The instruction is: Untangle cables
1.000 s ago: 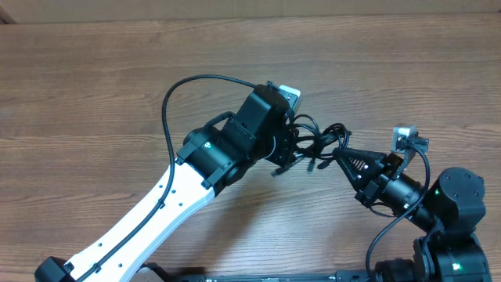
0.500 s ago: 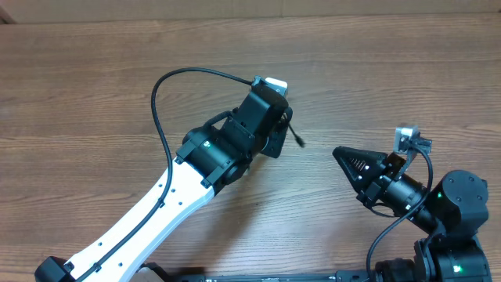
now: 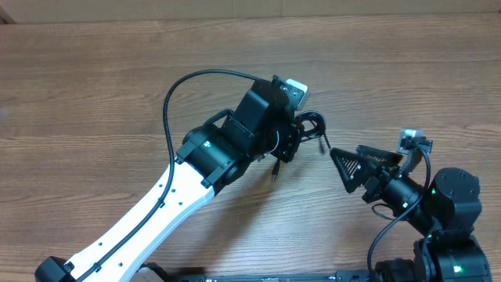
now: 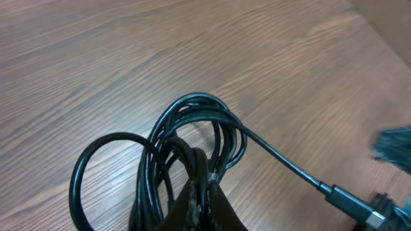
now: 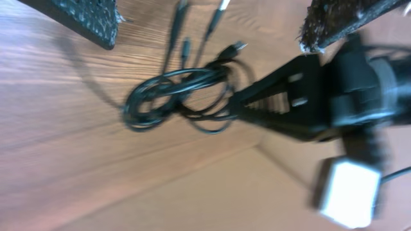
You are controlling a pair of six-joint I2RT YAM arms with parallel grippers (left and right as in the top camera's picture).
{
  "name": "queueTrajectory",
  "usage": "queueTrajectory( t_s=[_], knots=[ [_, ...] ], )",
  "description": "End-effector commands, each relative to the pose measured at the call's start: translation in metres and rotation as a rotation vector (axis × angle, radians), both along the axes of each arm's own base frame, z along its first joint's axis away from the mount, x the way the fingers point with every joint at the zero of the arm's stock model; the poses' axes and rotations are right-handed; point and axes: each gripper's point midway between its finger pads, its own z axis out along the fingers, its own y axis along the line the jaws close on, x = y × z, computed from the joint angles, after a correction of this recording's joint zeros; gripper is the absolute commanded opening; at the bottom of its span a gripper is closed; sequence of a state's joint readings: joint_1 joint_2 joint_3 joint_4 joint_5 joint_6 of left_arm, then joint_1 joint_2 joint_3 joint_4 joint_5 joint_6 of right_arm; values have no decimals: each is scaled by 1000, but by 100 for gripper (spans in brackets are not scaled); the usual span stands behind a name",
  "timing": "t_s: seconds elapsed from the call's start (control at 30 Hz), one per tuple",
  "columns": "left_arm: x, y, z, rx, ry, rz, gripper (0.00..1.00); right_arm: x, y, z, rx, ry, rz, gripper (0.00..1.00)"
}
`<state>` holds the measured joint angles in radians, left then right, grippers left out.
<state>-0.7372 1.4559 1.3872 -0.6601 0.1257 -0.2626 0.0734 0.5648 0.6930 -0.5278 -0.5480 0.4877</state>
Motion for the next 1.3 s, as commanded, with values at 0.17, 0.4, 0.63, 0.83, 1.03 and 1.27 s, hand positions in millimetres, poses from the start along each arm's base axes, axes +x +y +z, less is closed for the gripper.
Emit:
queueTrajectory(
  t_s=[0.17, 0.4, 0.63, 0.83, 1.03, 1.27],
  knots=[
    [-17, -29, 25, -151, 0, -170, 4, 13, -46, -19, 131, 205, -381, 91],
    [-34, -48, 45, -265, 11, -304, 4, 12, -46, -19, 176, 234, -398, 89],
    [-63, -59, 56, -335, 23, -496, 4, 12, -34, -8, 200, 201, -322, 72],
    [-82, -64, 70, -407, 28, -621, 4, 12, -34, -8, 200, 201, -323, 52],
    [-84, -64, 70, -405, 16, -641, 4, 12, -34, -8, 200, 201, -322, 6],
    [-68, -57, 53, -318, 17, -538, 36, 12, -34, -9, 199, 202, -322, 4]
  ],
)
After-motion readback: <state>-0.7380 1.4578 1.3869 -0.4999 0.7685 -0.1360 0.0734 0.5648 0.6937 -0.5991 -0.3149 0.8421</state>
